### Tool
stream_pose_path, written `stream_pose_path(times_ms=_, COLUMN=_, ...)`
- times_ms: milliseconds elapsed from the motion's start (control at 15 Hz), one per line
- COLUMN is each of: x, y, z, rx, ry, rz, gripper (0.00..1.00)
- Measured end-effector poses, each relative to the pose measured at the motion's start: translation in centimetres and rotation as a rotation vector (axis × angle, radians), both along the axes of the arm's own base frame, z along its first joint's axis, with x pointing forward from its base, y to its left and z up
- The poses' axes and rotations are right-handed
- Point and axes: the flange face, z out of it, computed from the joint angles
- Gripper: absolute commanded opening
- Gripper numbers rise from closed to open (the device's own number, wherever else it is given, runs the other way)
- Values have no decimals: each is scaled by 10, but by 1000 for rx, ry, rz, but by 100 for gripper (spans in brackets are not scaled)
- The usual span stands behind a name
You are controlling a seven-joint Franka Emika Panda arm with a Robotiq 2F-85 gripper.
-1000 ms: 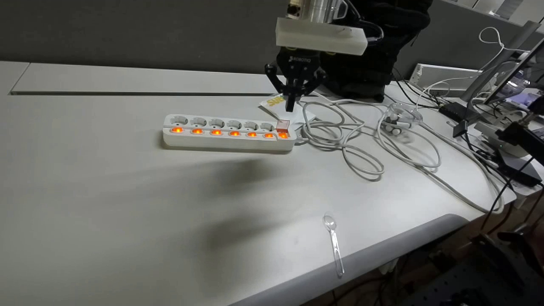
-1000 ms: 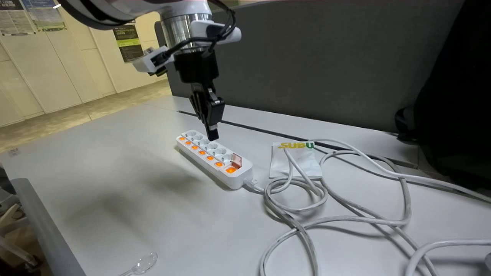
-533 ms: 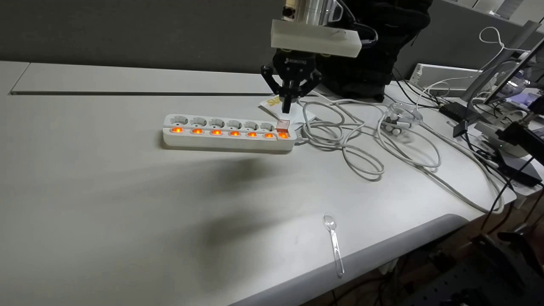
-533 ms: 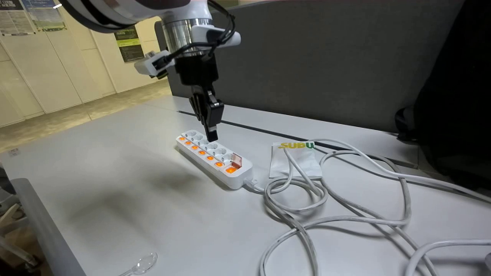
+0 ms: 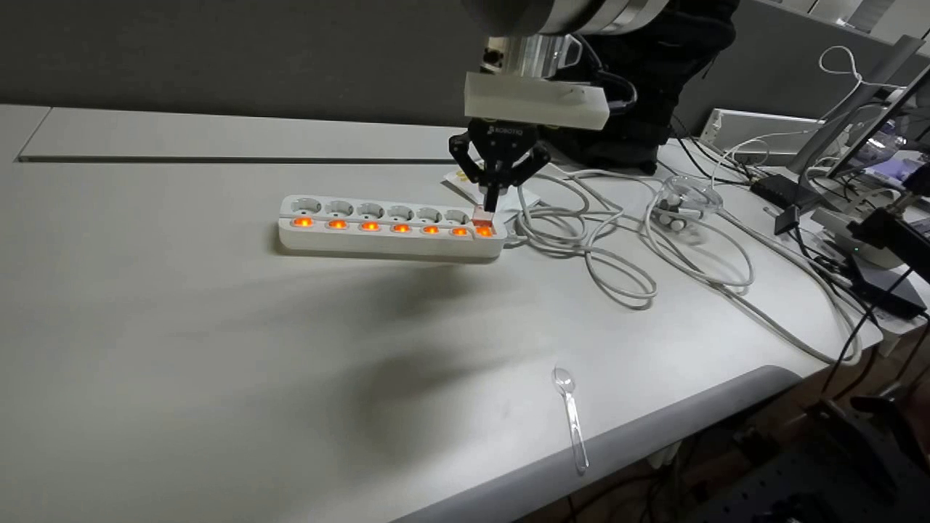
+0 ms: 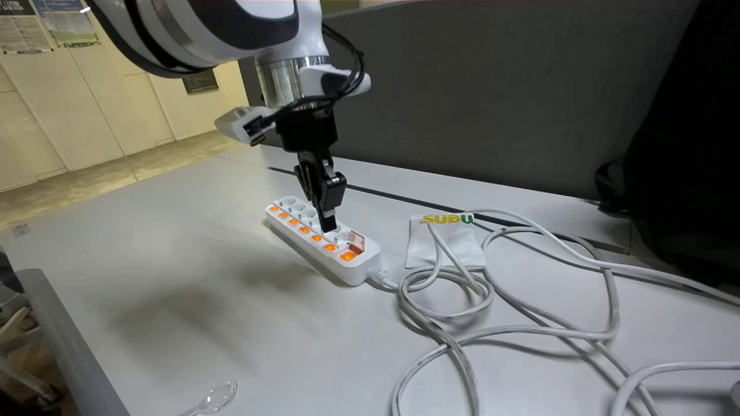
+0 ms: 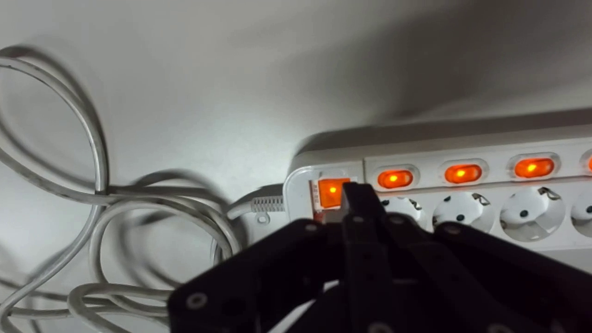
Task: Turn off the second switch from the right side of the adapter
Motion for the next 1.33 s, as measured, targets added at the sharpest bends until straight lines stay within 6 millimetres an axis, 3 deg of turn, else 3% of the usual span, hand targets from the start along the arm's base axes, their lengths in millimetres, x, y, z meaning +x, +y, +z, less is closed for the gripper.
stream_pose_path(times_ms=467, x=0, y=3, z=-29, rx=-9, ry=-16, rz=8, gripper=0)
stream_pose_path(times_ms=1333, x=8, y=20, z=-48, rx=7, ry=-38, rz=3, gripper=0)
